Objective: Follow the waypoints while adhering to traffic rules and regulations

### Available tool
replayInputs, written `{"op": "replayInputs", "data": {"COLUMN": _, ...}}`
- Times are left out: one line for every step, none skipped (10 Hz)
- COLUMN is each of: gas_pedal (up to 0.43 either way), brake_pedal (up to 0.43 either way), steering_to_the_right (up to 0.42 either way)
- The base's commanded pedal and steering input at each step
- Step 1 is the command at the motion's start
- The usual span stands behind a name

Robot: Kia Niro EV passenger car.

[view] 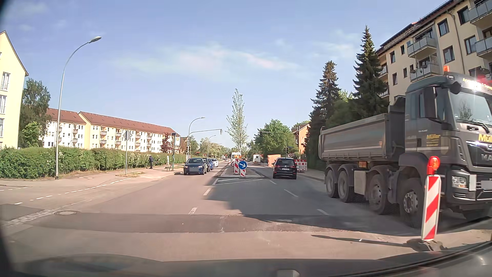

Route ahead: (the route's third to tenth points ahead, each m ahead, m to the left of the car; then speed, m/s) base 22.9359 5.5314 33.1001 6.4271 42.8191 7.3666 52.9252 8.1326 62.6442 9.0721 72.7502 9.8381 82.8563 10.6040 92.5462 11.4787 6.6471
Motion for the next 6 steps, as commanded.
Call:
{"op": "replayInputs", "data": {"gas_pedal": 0.0, "brake_pedal": 0.0, "steering_to_the_right": -0.003}}
{"op": "replayInputs", "data": {"gas_pedal": 0.0, "brake_pedal": 0.0, "steering_to_the_right": 0.0}}
{"op": "replayInputs", "data": {"gas_pedal": 0.0, "brake_pedal": 0.0, "steering_to_the_right": 0.0}}
{"op": "replayInputs", "data": {"gas_pedal": 0.008, "brake_pedal": 0.0, "steering_to_the_right": 0.003}}
{"op": "replayInputs", "data": {"gas_pedal": 0.039, "brake_pedal": 0.0, "steering_to_the_right": 0.009}}
{"op": "replayInputs", "data": {"gas_pedal": 0.028, "brake_pedal": 0.0, "steering_to_the_right": 0.017}}
